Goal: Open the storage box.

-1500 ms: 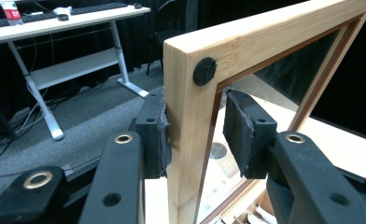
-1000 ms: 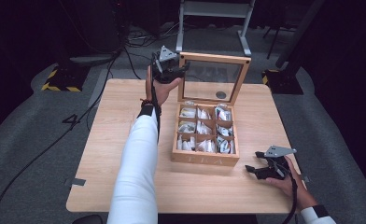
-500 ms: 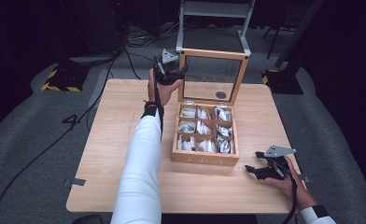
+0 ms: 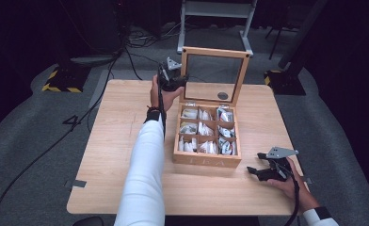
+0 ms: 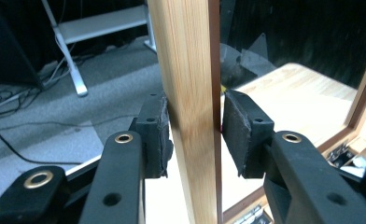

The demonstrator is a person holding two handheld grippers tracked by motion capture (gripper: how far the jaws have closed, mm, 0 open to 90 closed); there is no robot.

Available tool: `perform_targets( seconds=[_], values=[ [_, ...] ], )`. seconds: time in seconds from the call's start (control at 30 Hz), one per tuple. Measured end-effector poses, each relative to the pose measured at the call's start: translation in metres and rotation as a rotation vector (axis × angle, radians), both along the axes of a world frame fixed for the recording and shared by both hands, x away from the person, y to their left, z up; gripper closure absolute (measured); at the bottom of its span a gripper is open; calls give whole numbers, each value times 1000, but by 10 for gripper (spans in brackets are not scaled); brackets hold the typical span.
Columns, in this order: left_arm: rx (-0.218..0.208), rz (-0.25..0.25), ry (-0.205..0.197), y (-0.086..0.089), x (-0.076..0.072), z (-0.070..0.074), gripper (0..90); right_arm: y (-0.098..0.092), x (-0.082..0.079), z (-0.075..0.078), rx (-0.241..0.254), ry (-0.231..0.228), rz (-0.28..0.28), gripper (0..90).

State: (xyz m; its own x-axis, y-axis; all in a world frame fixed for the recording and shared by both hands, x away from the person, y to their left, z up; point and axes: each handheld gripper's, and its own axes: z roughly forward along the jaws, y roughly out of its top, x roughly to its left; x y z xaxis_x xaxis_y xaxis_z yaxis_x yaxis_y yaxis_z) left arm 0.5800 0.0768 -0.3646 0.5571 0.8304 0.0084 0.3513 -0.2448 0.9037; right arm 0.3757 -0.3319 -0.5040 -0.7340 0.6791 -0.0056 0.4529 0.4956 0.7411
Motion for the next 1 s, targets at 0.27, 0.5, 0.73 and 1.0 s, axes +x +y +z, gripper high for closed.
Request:
perform_targets(
  seconds=[0.27, 0.5, 0.73, 1.0],
  values=[
    [22, -1, 31, 2, 1, -20, 617, 0, 0, 0, 0, 1, 0, 199],
    [40, -16, 60, 3, 0, -32, 623, 0, 0, 0, 0, 1, 0, 199],
    [51, -14, 64, 3, -4, -38, 618, 0, 0, 0, 0, 0, 0, 199],
    [90, -55, 110, 7, -10, -58, 597, 0, 0, 0, 0, 0, 0, 199]
  ],
)
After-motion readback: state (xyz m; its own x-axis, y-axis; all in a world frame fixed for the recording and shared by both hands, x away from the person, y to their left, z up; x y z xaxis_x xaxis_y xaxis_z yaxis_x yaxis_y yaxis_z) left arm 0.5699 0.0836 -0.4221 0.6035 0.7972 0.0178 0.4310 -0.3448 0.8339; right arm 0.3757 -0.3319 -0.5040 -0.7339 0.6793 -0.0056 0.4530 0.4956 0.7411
